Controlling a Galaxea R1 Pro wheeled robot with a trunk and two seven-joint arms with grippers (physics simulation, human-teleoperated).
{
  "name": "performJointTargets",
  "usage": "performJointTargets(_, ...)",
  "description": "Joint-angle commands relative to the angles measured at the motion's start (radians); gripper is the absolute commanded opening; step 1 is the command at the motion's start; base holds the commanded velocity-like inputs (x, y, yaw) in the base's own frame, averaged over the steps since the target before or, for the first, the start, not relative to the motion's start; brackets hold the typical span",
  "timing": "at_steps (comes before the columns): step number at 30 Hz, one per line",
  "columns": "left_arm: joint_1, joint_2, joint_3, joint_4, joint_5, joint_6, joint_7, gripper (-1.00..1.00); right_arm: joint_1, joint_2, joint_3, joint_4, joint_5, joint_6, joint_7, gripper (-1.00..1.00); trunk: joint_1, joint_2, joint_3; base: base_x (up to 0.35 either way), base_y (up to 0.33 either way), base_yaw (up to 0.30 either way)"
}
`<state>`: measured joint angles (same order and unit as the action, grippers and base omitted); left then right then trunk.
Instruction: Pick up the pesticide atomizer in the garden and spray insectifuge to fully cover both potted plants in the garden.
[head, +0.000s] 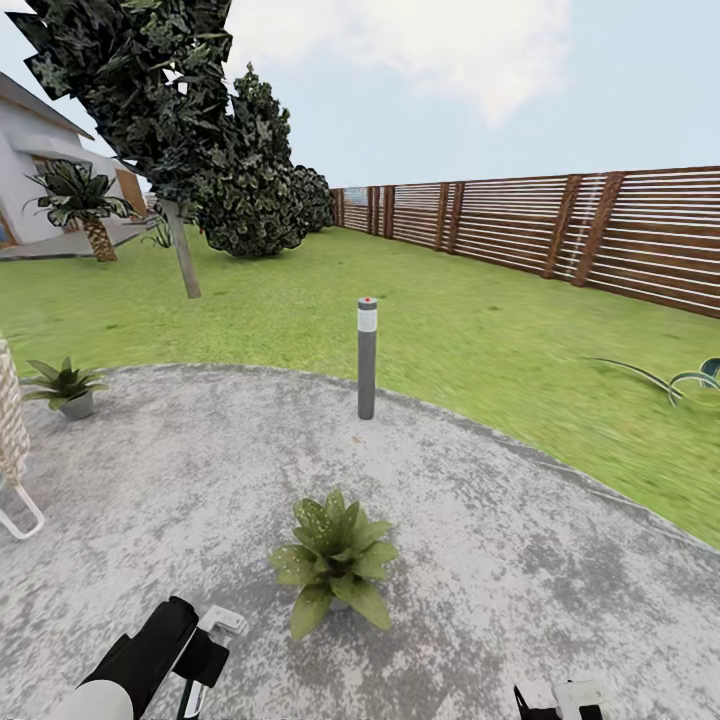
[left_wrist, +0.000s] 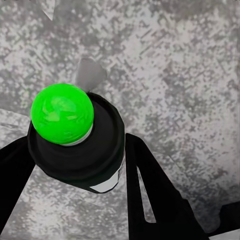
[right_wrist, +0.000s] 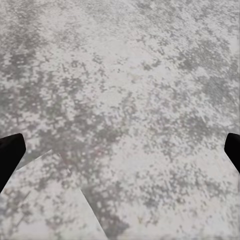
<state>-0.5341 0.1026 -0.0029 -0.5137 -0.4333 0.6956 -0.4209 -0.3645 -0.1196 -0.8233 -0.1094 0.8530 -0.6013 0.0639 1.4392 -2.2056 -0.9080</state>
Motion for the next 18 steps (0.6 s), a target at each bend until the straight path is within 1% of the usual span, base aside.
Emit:
performJointTargets(1, 0.000, 0.000, 0.000, -0.002, -0.010, 0.002, -0.009, -1.00, -0.001, 0.000, -0.008, 0.000, 0.003, -0.003, 0.007, 1.00, 0.000, 0.000, -0.001, -0.001, -0.001, 0.001)
performJointTargets(4, 0.000, 0.000, 0.000, -0.002, -0.009, 0.002, -0.009, -1.00, -0.001, 0.000, -0.008, 0.000, 0.003, -0.003, 0.007, 1.00, 0.000, 0.000, -0.001, 0.000, 0.000, 0.118)
performJointTargets(11, 0.000, -0.003, 0.001, -0.003, -0.006, 0.001, -0.009, -1.00, -0.001, 0.000, -0.008, 0.000, 0.003, -0.003, 0.007, 1.00, 0.000, 0.000, -0.001, 0.000, 0.000, 0.260)
performJointTargets(13, 0.000, -0.007, 0.001, -0.016, -0.005, 0.001, -0.009, -1.00, -0.001, 0.000, -0.008, 0.000, 0.003, -0.003, 0.007, 1.00, 0.000, 0.000, -0.001, 0.000, 0.000, 0.278)
performJointTargets(14, 0.000, -0.012, 0.000, -0.025, -0.005, 0.001, -0.009, -1.00, -0.001, 0.000, -0.008, 0.000, 0.003, -0.003, 0.007, 1.00, 0.000, 0.000, -0.001, 0.000, 0.000, 0.278)
performJointTargets(17, -0.001, -0.050, -0.009, -0.059, -0.011, 0.001, -0.008, -1.00, -0.001, 0.000, -0.009, 0.000, 0.003, -0.003, 0.007, 1.00, 0.000, 0.000, -0.001, 0.000, 0.000, 0.278)
performJointTargets(18, -0.003, -0.067, -0.011, -0.067, -0.014, 0.001, -0.006, -1.00, -0.001, 0.000, -0.009, 0.000, 0.003, -0.003, 0.007, 1.00, 0.000, 0.000, -0.001, 0.000, 0.000, 0.278)
